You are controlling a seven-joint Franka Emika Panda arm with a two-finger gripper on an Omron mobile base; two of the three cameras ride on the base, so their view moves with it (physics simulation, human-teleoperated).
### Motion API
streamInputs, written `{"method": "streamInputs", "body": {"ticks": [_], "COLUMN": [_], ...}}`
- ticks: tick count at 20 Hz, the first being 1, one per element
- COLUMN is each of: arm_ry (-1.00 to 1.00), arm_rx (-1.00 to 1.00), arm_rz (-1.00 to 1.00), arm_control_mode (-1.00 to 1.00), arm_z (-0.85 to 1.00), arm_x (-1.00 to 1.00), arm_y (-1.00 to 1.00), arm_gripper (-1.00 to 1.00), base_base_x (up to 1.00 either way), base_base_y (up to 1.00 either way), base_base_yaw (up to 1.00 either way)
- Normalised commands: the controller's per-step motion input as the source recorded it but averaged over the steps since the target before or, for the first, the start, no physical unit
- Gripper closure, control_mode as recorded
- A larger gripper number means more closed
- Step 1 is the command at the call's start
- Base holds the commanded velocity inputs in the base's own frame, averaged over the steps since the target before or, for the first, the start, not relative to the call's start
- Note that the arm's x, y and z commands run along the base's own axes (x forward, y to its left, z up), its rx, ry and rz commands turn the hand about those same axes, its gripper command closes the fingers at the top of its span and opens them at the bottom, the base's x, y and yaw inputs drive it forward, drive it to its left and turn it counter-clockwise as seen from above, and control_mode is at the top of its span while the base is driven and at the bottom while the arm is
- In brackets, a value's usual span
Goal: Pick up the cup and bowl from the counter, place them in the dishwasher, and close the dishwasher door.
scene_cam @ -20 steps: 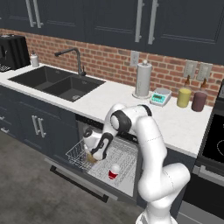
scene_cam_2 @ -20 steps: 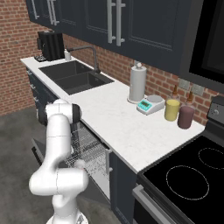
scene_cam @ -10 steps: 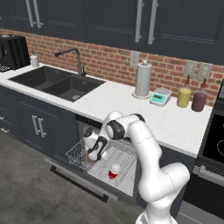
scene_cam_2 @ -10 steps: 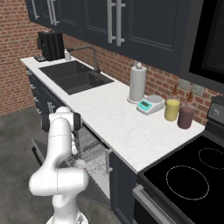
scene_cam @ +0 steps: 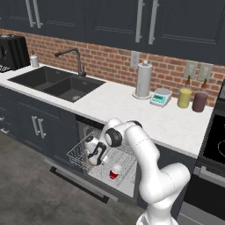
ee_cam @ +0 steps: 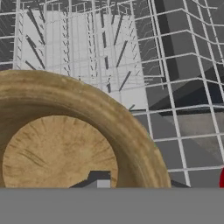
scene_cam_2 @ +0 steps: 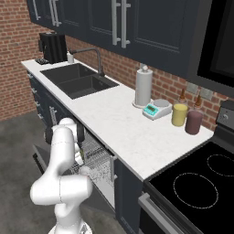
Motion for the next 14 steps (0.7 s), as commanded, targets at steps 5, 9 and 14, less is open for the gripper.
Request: {"method": "streamInputs", "body": {"ticks": [5,9,14], "arm_ry": [0.05,0.05,0.00], "arm_rx": [0.00,0.00,0.00], "arm_rz": [-0.01,0.00,0.00], "arm_control_mode": [-1.00,-1.00,-1.00], "arm_z": [-0.13,-0.07,0.05], "arm_x": [-0.03,-0.08,-0.01], "arm_y": [0.00,0.06,0.01], "arm_gripper": [1.00,-1.00,-1.00], "base_base_x": [0.00,0.00,0.00], "base_base_y": [0.00,0.00,0.00], "base_base_yaw": [0.00,0.00,0.00]}}
